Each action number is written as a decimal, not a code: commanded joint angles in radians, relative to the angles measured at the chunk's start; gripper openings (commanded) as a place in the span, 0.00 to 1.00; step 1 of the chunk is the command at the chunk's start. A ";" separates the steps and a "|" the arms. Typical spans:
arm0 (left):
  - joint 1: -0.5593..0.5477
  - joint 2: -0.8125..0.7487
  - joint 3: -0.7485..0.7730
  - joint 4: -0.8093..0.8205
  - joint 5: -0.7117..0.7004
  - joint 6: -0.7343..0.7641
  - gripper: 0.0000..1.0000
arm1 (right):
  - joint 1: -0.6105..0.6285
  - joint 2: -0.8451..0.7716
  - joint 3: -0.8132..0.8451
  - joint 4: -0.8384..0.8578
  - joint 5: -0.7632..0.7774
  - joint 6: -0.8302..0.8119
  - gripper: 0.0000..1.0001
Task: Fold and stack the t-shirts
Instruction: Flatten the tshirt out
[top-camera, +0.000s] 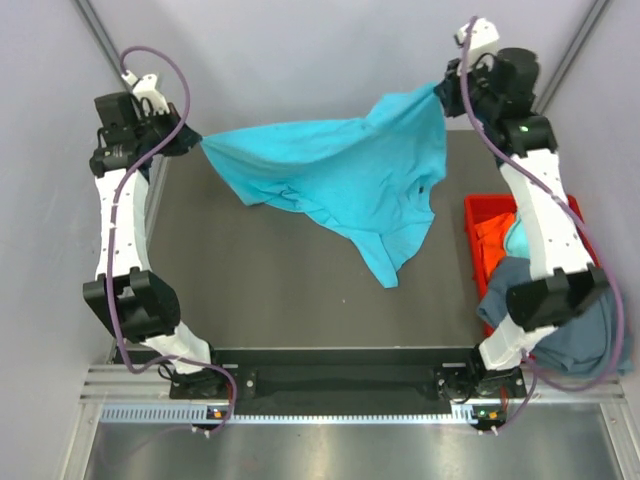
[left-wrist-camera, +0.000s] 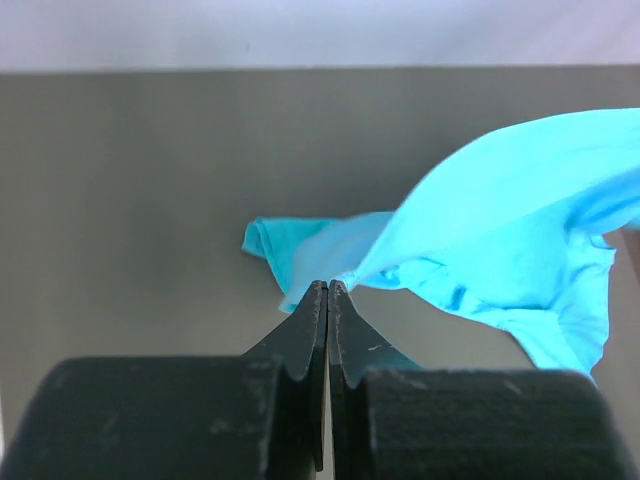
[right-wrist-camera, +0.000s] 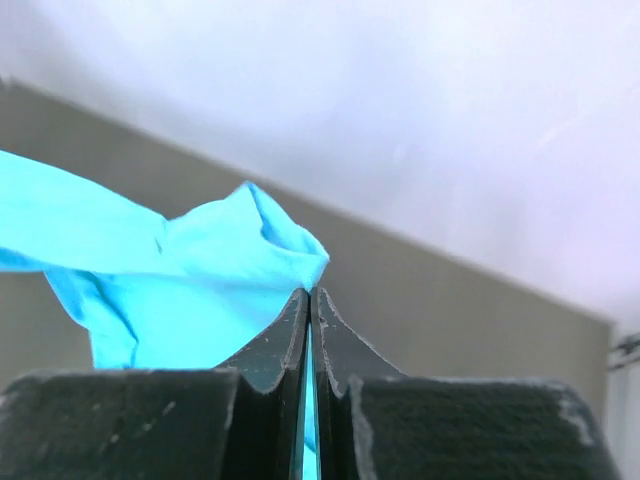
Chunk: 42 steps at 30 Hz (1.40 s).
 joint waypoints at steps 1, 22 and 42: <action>-0.002 -0.096 0.063 0.035 0.020 -0.002 0.00 | -0.009 -0.131 -0.069 0.045 0.029 -0.038 0.00; 0.001 -0.524 0.069 0.058 -0.148 0.036 0.00 | -0.098 -0.702 -0.211 0.018 0.029 -0.001 0.00; 0.001 -0.595 0.282 -0.020 -0.253 0.062 0.00 | -0.271 -0.720 0.227 -0.093 -0.202 0.171 0.00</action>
